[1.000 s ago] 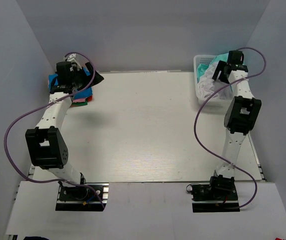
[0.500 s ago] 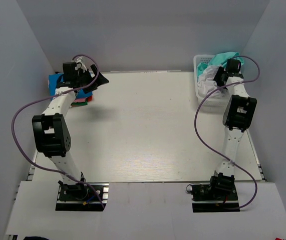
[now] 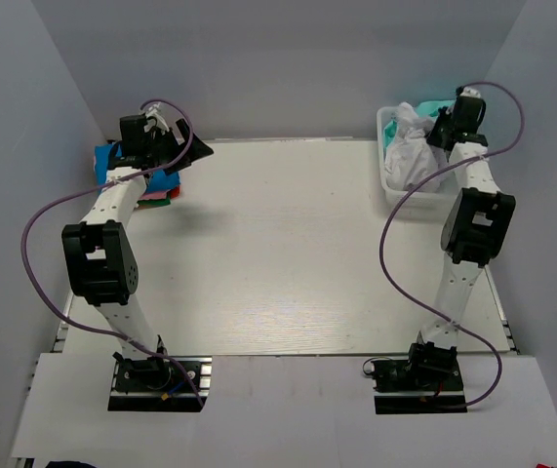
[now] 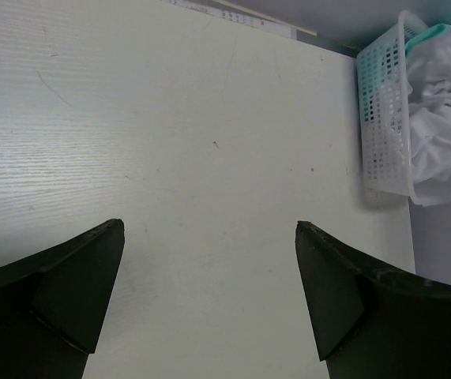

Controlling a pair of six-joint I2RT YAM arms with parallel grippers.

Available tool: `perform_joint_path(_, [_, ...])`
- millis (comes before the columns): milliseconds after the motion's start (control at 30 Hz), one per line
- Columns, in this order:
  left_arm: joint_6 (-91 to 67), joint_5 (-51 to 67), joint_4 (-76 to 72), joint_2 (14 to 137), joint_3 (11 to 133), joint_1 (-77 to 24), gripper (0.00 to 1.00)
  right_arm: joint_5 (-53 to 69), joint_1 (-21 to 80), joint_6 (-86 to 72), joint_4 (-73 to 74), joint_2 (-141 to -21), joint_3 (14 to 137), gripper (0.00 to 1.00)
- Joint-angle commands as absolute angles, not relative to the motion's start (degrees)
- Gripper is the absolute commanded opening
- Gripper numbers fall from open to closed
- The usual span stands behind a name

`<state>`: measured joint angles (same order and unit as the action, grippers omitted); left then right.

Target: Fold and stack the t-shirts

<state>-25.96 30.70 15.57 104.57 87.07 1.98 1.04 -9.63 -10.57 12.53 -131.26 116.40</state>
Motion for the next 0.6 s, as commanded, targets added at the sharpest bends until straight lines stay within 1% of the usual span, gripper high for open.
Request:
perform_joint_path(0, [-25.3, 32.5, 13.3, 100.5, 88.5, 1.8, 0.99, 0.6, -9.1, -6.6, 4.4, -117.8, 117.3, 0.00])
perform_joint_path(200, [-24.3, 33.0, 12.2, 98.8, 88.0, 1.8, 0.99, 2.6, -8.4, -6.4, 4.5, -107.2, 115.1, 0.00])
perform_joint_path(267, [-24.3, 33.0, 12.2, 98.2, 88.0, 1.8, 0.99, 2.9, -8.0, -6.2, 4.1, -106.0, 115.4, 0.00])
perform_joint_path(467, [-23.7, 33.0, 11.7, 96.0, 88.0, 1.8, 0.99, 4.8, -6.8, -6.1, 4.5, -104.1, 122.9, 0.00])
perform_joint_path(500, [-23.7, 32.4, 11.7, 95.4, 88.0, 1.8, 0.99, 4.7, -6.6, -5.9, 4.3, -104.3, 126.9, 0.00])
perform_joint_path(567, [-23.7, 32.4, 11.7, 94.8, 87.5, 1.8, 0.99, 4.7, -6.2, -5.7, 3.3, -104.8, 130.1, 0.00])
